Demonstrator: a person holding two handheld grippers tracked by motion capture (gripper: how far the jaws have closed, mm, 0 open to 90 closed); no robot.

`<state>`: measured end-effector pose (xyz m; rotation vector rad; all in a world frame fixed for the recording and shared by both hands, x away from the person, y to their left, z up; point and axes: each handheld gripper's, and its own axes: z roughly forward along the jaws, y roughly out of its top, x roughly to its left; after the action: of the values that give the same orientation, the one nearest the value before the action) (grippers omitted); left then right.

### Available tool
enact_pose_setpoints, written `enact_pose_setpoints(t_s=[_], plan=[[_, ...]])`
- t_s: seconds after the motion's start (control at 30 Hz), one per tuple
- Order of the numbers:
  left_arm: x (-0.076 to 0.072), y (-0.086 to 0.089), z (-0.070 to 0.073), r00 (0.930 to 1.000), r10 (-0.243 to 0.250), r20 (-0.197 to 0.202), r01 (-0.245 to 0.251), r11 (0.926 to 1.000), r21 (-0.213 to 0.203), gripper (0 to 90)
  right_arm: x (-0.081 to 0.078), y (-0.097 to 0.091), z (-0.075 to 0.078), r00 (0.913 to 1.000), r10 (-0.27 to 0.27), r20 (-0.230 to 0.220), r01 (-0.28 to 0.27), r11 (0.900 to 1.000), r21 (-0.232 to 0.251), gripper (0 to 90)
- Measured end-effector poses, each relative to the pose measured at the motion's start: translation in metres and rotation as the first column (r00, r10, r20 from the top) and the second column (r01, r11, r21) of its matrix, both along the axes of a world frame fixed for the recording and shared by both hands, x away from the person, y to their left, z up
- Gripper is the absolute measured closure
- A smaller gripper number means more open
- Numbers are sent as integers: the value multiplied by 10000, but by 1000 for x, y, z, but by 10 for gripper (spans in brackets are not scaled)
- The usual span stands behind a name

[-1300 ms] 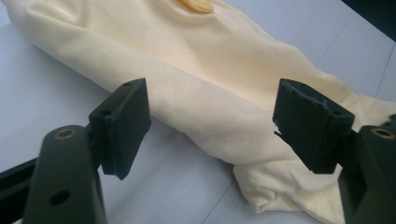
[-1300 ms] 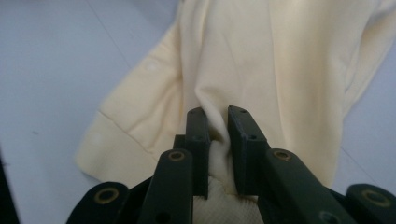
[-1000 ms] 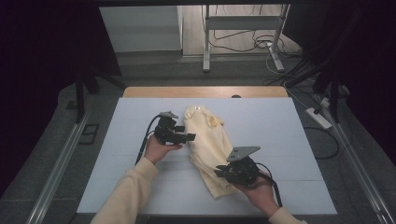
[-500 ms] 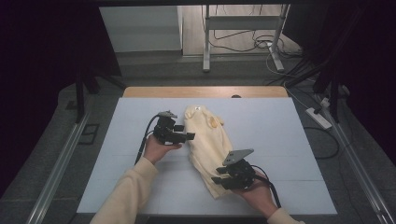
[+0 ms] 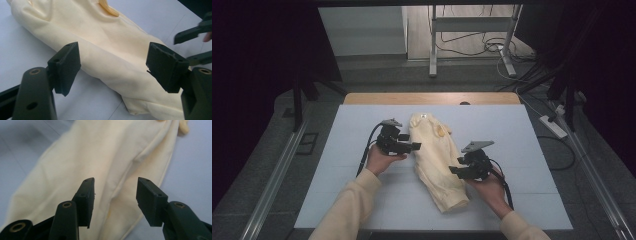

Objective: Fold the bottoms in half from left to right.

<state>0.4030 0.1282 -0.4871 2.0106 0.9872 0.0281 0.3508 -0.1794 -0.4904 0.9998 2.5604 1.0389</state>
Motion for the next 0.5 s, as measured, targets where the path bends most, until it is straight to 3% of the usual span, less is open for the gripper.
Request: enact_pose_setpoints(t_s=[0.1, 0.17, 0.23, 0.4, 0.5], plan=[[0, 0, 0, 10000, -19, -16, 20, 10000, 29, 270, 6, 3, -7, 9995, 66, -313, -65, 10000, 30, 587], [0, 0, 0, 10000, -17, 4, 17, 10000, 18, 269, 9, 5, -11, 9984, 232, -510, -239, 9996, -133, 737], [0, 0, 1, 10000, -9, 38, 9, 10000, -13, 270, 8, 4, -11, 9991, 241, -351, -256, 9987, -438, 830], [0, 2, 1, 10000, 5, 19, -5, 10000, -24, 270, 5, -11, 4, 9998, -179, 130, 182, 9995, -262, 862], [0, 1, 1, 10000, -10, 21, 10, 10000, -14, 270, 7, -17, 1, 9994, -332, -58, 330, 9989, -319, 861]])
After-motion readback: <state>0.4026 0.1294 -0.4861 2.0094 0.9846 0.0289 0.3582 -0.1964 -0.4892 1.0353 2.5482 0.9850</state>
